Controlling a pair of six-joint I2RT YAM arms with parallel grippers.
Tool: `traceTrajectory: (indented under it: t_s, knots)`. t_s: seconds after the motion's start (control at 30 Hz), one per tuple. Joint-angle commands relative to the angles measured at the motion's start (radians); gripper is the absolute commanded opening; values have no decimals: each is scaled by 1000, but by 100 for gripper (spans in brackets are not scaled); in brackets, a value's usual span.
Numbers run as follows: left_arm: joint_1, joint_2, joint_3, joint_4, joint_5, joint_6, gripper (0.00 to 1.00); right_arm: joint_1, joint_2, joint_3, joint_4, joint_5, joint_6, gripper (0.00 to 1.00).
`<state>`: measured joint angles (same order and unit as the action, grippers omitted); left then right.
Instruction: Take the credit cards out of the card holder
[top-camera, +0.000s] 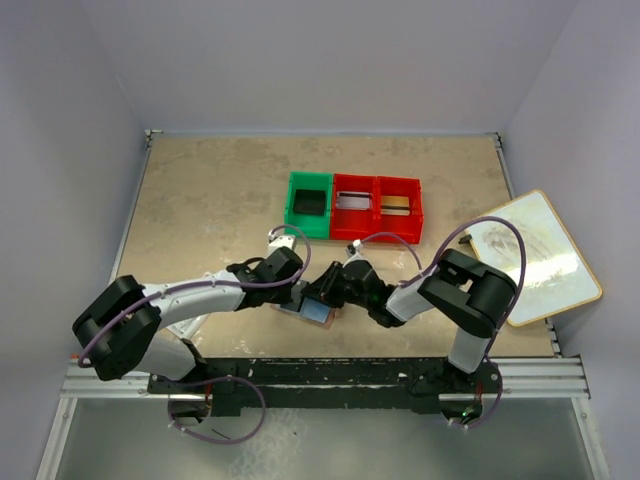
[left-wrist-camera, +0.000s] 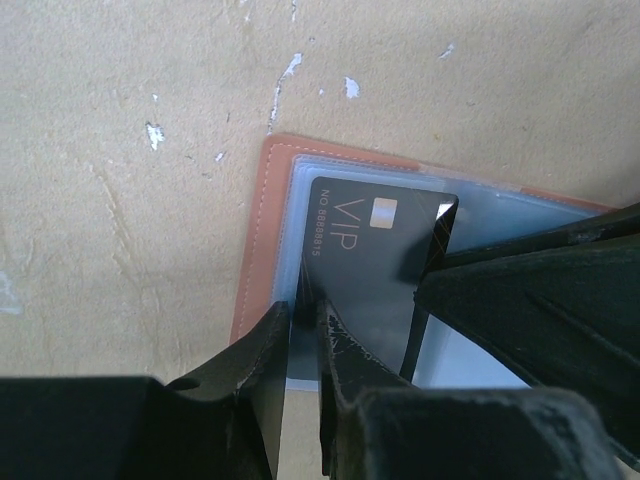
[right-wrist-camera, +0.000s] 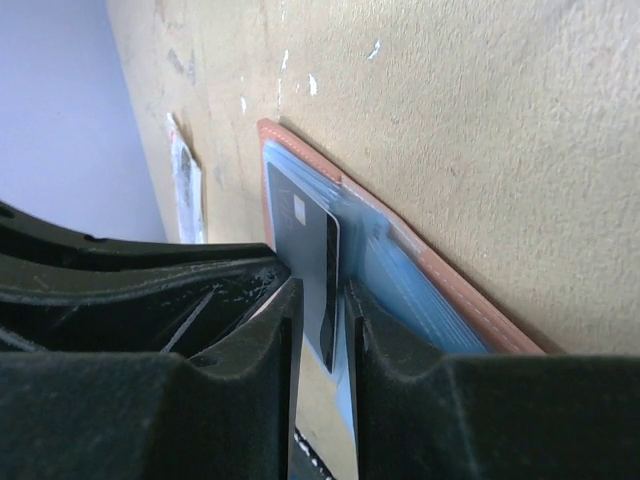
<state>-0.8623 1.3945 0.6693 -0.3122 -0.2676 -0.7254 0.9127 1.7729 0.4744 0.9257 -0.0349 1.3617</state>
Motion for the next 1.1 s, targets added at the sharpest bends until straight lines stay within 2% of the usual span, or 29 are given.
traceTrajectory:
  t_s: [0.0,0.23,0.33,0.47,0.73,1.03,1.07]
  knots:
    - [0,-5,-21,-2,65,-34,13,35,-1,80,-155,72,-52,24]
    - [0,-11,-26,-4,40,-40,13,46,-19,100,-162,53,-121,11]
    - [0,-8,-27,-5,32,-40,13,46,-18,96,-135,12,-136,0]
    - [0,-7,-24,-20,15,-40,12,38,-46,50,-82,-5,-109,0]
    - [0,-5,-31,-26,-5,-45,12,-40,-127,-16,-86,-58,-133,0]
    - [0,13,-31,-15,3,-44,11,-64,-95,-41,-47,-121,-126,0]
    - [0,12,-29,-16,4,-42,11,-64,-88,-41,-41,-123,-122,2]
